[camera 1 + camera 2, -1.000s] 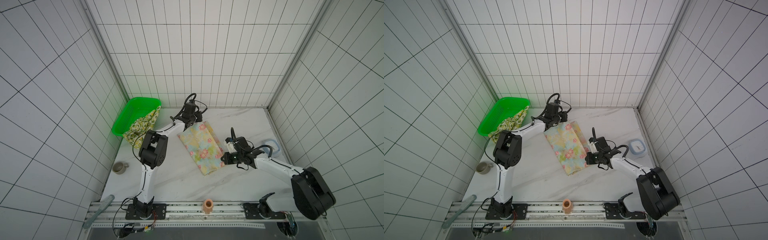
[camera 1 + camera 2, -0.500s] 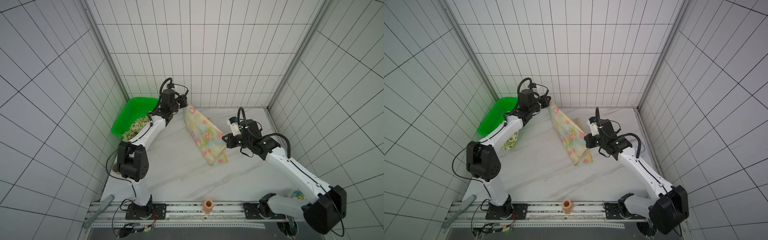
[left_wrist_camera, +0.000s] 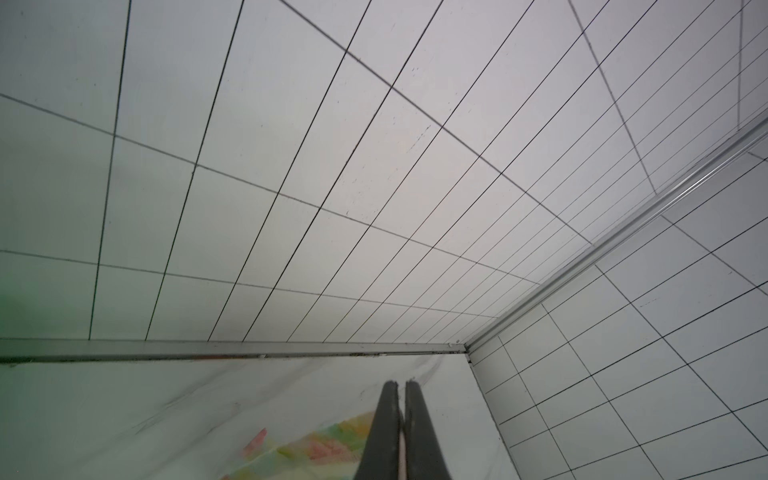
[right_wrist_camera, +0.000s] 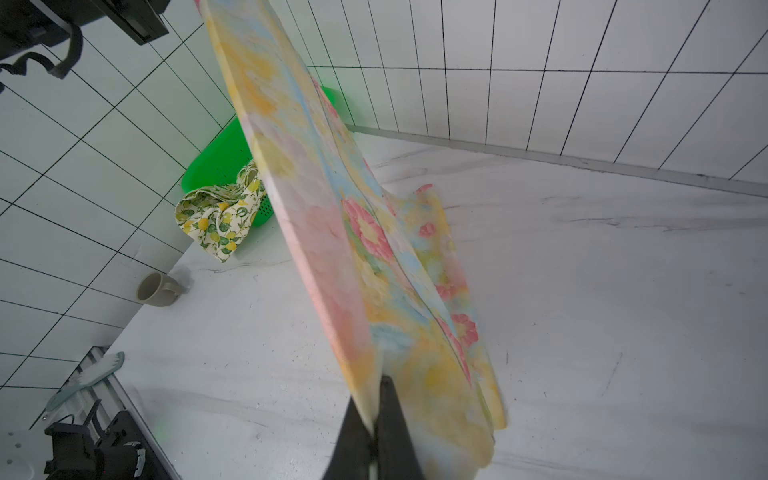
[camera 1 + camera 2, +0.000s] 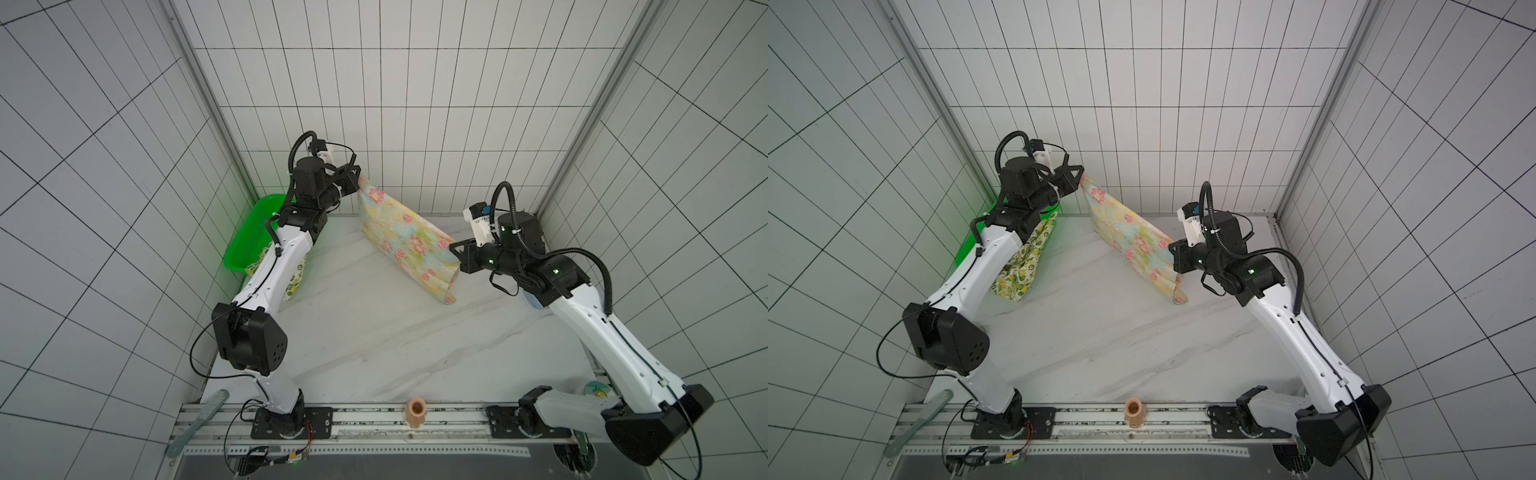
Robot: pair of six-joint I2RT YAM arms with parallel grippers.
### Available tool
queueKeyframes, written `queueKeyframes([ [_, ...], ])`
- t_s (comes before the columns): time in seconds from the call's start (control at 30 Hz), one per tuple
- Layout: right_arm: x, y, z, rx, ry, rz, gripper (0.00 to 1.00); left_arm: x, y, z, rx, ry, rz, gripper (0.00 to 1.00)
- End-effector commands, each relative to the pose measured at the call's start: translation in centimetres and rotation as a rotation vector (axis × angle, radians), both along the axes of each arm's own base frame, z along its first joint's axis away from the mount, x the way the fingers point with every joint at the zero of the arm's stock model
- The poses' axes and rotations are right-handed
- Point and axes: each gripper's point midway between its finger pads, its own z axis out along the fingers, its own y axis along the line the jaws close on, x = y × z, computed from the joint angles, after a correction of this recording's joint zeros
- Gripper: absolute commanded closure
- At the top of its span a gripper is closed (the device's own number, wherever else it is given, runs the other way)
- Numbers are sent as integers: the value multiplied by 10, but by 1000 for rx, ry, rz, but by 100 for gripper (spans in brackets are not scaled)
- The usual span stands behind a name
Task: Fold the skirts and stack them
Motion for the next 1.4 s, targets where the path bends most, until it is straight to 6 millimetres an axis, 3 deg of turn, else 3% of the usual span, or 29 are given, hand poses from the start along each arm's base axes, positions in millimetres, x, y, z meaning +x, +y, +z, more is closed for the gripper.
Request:
queueKeyframes([
  [0.0, 10, -32, 10, -92, 4, -98, 100, 30, 33, 19, -34, -46, 119, 100],
  [0.23, 44, -75, 31, -123, -47, -258, 100, 65, 11, 29, -78, -66, 73, 100],
  [0.4, 50, -90, 52, -109, -93, -301, 100, 74, -2, 50, -129, -123, 30, 100],
  [0.57, 43, -83, 60, -86, -103, -258, 100, 73, -5, 64, -169, -175, 0, 100],
  [0.7, 29, -60, 38, -71, -53, -170, 100, 62, -7, 60, -138, -167, -26, 100],
  [0.9, -7, -4, -22, -71, 42, -30, 100, 23, 14, -8, -99, -39, 15, 100],
  [1.13, -69, 58, -111, -8, 224, 155, 100, -49, 78, -112, -21, 175, 165, 100],
  [1.23, -98, 81, -139, -4, 287, 240, 100, -80, 104, -140, 23, 236, 237, 100],
  [1.37, -129, 99, -167, -23, 328, 320, 100, -113, 128, -151, 101, 256, 322, 100],
])
